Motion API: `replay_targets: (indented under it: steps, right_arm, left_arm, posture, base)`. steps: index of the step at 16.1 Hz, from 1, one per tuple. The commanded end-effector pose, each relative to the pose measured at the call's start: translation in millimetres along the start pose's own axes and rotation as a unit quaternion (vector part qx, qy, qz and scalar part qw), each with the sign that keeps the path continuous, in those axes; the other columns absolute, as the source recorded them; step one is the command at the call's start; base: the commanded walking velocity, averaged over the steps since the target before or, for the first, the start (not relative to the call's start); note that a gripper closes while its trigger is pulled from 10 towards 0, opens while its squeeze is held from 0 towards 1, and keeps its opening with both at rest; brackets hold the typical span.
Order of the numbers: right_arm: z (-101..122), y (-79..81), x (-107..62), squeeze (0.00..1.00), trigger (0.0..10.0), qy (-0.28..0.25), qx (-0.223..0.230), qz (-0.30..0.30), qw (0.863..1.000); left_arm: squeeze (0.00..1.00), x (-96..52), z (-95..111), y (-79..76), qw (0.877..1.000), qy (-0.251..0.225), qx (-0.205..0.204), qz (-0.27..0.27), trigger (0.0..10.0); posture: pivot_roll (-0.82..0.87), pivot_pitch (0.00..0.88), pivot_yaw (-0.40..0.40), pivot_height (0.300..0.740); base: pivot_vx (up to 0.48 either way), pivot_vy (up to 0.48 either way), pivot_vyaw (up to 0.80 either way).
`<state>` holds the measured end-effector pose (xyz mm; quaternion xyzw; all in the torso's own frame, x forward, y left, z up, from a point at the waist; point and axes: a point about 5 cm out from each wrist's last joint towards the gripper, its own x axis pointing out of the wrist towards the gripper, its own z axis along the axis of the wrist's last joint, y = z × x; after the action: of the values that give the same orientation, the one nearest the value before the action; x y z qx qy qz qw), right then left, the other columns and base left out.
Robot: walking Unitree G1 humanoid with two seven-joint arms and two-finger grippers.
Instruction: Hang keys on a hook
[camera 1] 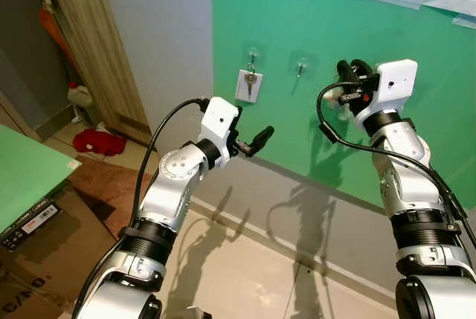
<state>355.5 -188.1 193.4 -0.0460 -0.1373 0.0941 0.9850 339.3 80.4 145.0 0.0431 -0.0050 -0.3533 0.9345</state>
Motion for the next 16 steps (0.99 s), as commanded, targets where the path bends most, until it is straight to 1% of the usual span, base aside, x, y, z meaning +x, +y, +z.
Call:
replay_targets:
  steps: [1,9,13,16]
  right_arm:
    - [-2,2.3,-0.3,0.00,0.0,0.008,0.002,0.009,1.000]
    - [-11,1.4,-1.4,0.00,0.0,0.032,0.014,0.006,0.999]
    - [-14,-3.2,0.1,0.00,0.0,0.047,0.025,-0.010,0.999]
    - [-15,-5.2,1.2,0.00,0.0,0.048,0.029,-0.017,0.998]
  left_arm:
    - [0.00,0.3,2,-1.5,1.000,-0.003,0.006,-0.003,10.0]
    - [0.00,0.1,1,-1.2,1.000,-0.002,0.009,-0.003,10.0]
    - [0.00,0.4,1,-0.6,1.000,-0.002,0.010,-0.004,10.0]
    - [0.00,0.5,2,-0.5,1.000,-0.002,0.011,-0.004,10.0]
  posture:
    - [-0.02,0.000,-0.003,0.740]
    - [-0.02,0.000,-0.002,0.740]
    - [-0.02,0.000,-0.001,0.740]
    - [-0.02,0.000,-0.002,0.740]
  base:
    - [0.000,0.000,0.00]
    - [0.000,0.000,0.00]
    - [0.000,0.000,0.00]
    - [0.000,0.000,0.00]
